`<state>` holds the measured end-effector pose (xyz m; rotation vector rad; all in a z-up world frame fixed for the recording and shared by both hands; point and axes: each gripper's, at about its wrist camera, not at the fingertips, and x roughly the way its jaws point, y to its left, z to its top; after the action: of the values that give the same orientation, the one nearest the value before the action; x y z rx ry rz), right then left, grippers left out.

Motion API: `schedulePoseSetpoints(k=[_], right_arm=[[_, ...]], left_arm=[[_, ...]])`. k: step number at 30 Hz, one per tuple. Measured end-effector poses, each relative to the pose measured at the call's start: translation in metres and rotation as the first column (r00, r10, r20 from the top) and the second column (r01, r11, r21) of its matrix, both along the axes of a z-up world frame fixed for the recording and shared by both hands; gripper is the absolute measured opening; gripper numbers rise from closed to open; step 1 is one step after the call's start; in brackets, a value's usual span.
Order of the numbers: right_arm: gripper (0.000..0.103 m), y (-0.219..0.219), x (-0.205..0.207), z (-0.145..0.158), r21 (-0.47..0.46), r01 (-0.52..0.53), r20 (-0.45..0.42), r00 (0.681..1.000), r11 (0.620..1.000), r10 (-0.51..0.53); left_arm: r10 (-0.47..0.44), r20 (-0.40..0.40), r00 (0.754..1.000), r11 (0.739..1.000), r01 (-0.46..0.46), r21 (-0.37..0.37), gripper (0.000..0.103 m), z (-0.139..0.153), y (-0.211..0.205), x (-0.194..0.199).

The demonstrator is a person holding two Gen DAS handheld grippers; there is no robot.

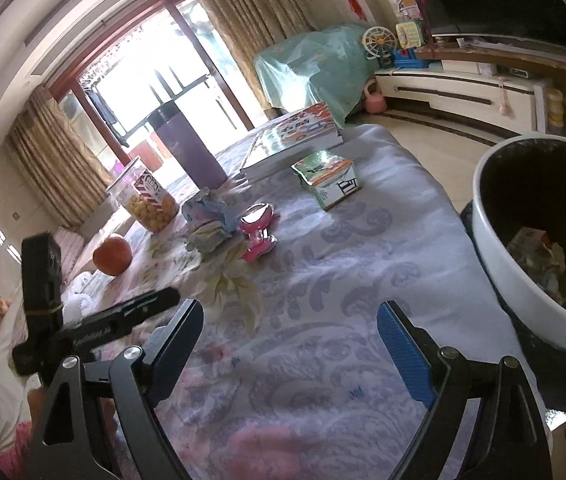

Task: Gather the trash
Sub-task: 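Move both open tools away from the bin back toward the table, then grasp the crumpled white-and-blue paper with the left tool while the right tool grasps the pink brush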

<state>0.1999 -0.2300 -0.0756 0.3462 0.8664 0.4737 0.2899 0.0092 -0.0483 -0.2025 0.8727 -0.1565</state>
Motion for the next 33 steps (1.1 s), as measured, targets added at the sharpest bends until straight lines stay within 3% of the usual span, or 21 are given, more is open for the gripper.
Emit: schedulePoseSetpoints(k=[10,11,13,14,15,17,27,33], right_arm=[[0.090,0.014,0.017,-0.004,-0.005,-0.028,-0.011,1.000,1.000,0.028],[0.090,0.015,0.018,-0.004,-0.007,-0.031,-0.010,0.999,1.000,0.031],[0.090,0.018,0.021,-0.004,-0.010,-0.036,-0.008,0.999,0.999,0.036],[0.090,0.020,0.023,-0.004,-0.012,-0.038,-0.008,0.999,0.999,0.037],[0.090,0.021,0.025,-0.004,-0.013,-0.038,-0.006,0.999,0.999,0.038],[0.090,0.024,0.028,-0.004,-0.015,-0.039,-0.003,0.999,0.999,0.039],[0.089,0.065,0.053,-0.009,-0.096,-0.086,0.027,0.996,0.992,0.089],[0.078,0.098,0.078,-0.022,-0.193,-0.119,0.007,0.992,0.974,0.123]], left_arm=[[0.012,0.051,0.999,1.000,-0.012,0.004,0.067,-0.003,0.002,0.057],[0.001,0.054,0.999,1.000,-0.002,0.017,0.061,-0.005,0.000,0.062],[-0.023,0.043,0.999,0.999,0.022,0.028,0.038,-0.012,-0.003,0.070],[-0.033,0.031,0.999,0.999,0.032,0.027,0.021,-0.016,-0.003,0.074],[-0.043,0.017,0.999,0.999,0.042,0.025,0.014,-0.021,-0.003,0.077],[-0.043,0.014,0.999,0.999,0.043,0.026,0.011,-0.025,-0.002,0.079],[0.008,0.025,1.000,0.999,-0.007,-0.052,0.007,-0.021,0.033,0.031],[0.019,0.022,1.000,0.994,-0.017,-0.104,0.007,-0.029,0.051,0.006]])
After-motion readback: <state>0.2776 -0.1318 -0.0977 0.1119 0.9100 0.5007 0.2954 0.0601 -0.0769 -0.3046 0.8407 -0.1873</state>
